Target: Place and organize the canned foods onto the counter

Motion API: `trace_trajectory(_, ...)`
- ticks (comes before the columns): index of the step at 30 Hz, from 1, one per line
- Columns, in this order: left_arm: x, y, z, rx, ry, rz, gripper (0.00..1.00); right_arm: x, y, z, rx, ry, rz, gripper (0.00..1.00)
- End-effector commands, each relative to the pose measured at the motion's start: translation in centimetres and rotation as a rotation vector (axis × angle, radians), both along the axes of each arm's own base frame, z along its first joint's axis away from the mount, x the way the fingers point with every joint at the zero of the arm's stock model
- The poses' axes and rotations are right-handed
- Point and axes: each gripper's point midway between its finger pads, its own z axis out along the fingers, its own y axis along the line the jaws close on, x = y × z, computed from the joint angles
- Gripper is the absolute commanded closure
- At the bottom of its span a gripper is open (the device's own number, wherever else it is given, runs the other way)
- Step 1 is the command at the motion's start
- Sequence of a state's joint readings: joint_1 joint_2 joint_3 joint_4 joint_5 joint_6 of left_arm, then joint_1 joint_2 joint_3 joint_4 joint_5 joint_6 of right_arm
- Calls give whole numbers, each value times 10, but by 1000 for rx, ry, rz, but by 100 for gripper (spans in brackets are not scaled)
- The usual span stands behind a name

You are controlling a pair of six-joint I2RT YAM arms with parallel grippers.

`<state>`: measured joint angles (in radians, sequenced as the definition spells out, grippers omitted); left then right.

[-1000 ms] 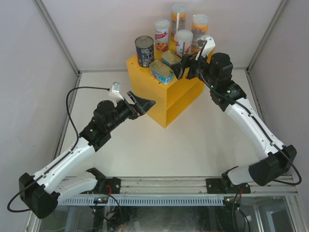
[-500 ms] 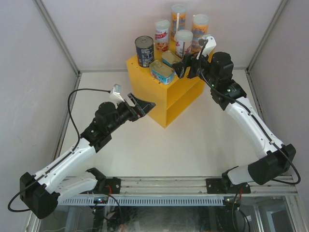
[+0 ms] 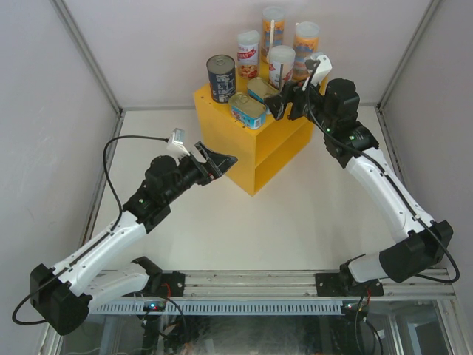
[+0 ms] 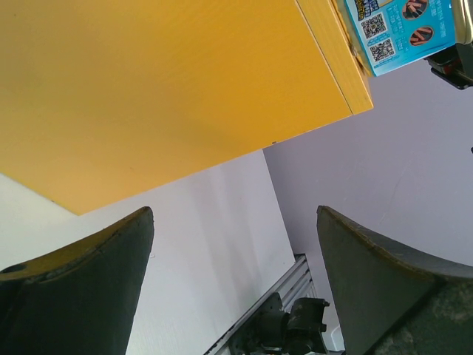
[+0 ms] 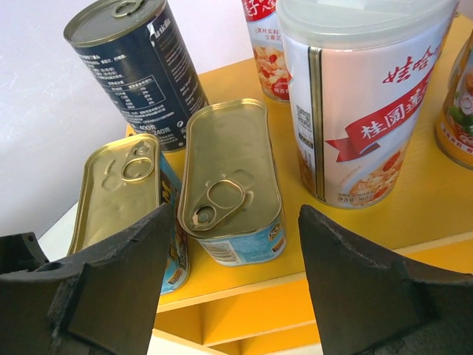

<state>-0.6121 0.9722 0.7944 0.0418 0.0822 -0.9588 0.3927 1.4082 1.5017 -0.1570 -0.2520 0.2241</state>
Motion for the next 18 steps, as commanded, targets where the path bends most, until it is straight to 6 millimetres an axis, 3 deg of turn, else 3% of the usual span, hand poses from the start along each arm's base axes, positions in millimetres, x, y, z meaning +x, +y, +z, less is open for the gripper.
trace_trajectory(1, 2, 2, 7, -31, -26, 10, 5, -4, 2, 10, -1, -45, 41, 33)
trace_trajectory(18, 5, -1, 14, -36, -32, 2, 6, 1, 4, -5, -31, -19, 57, 42)
